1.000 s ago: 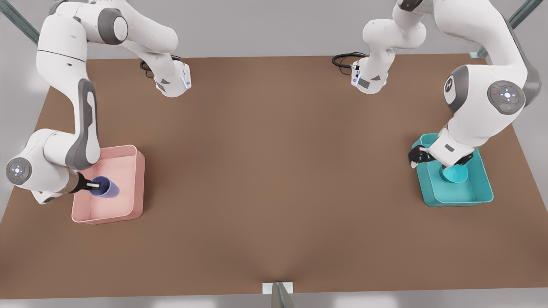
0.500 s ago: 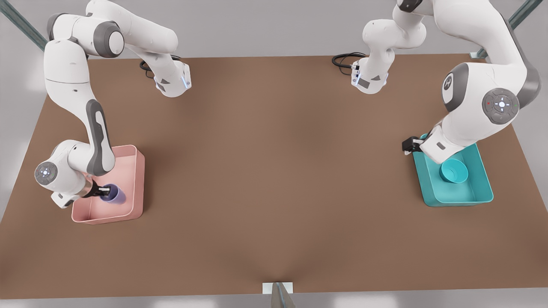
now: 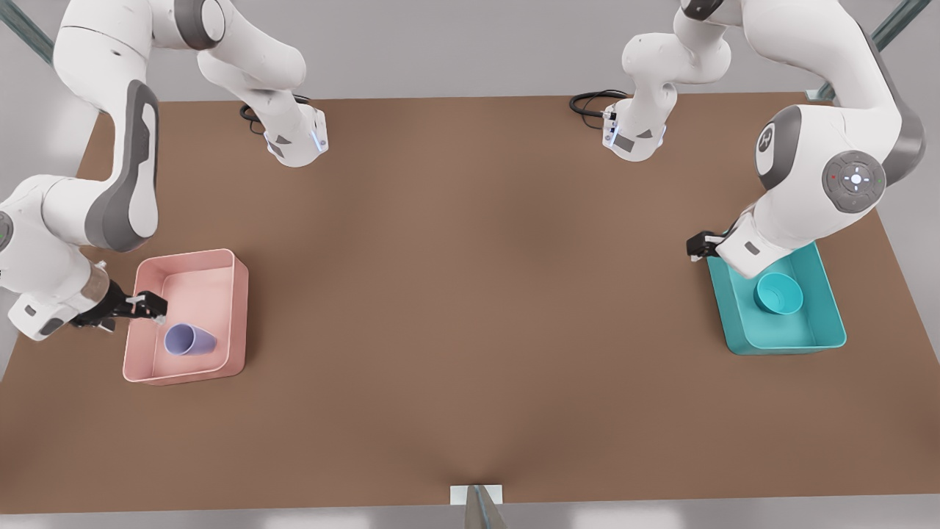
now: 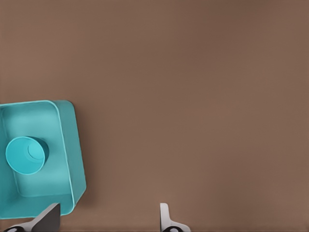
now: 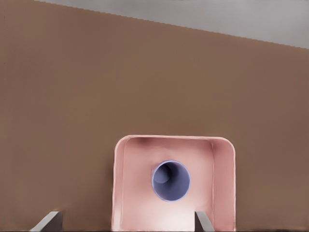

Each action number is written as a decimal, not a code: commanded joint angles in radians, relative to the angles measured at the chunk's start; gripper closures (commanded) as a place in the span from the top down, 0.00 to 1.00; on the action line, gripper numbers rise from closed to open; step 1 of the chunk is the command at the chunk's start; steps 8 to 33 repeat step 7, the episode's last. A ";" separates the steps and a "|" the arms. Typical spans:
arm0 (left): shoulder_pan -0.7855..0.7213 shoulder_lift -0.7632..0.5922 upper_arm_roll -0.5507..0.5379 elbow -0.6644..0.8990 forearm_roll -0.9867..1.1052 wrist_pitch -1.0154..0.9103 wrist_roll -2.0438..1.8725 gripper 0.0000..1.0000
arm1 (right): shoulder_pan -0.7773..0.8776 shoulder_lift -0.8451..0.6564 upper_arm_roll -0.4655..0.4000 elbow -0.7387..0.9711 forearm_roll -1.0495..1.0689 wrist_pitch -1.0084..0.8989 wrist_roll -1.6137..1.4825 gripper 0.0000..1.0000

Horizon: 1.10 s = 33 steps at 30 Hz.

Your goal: Put the bowls and cups in different boxes

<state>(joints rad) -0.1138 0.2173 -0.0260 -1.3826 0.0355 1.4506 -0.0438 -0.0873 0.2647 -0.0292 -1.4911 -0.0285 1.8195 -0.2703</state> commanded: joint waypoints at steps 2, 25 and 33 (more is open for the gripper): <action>0.000 -0.001 0.000 0.001 0.001 -0.018 -0.007 1.00 | 0.014 -0.093 0.000 0.023 0.012 -0.370 0.198 1.00; -0.001 -0.001 -0.002 0.001 0.001 -0.019 -0.007 1.00 | 0.049 -0.185 0.002 -0.018 0.015 -0.397 0.280 1.00; -0.001 -0.001 -0.002 0.001 0.001 -0.019 -0.007 1.00 | 0.049 -0.185 0.002 -0.018 0.015 -0.397 0.280 1.00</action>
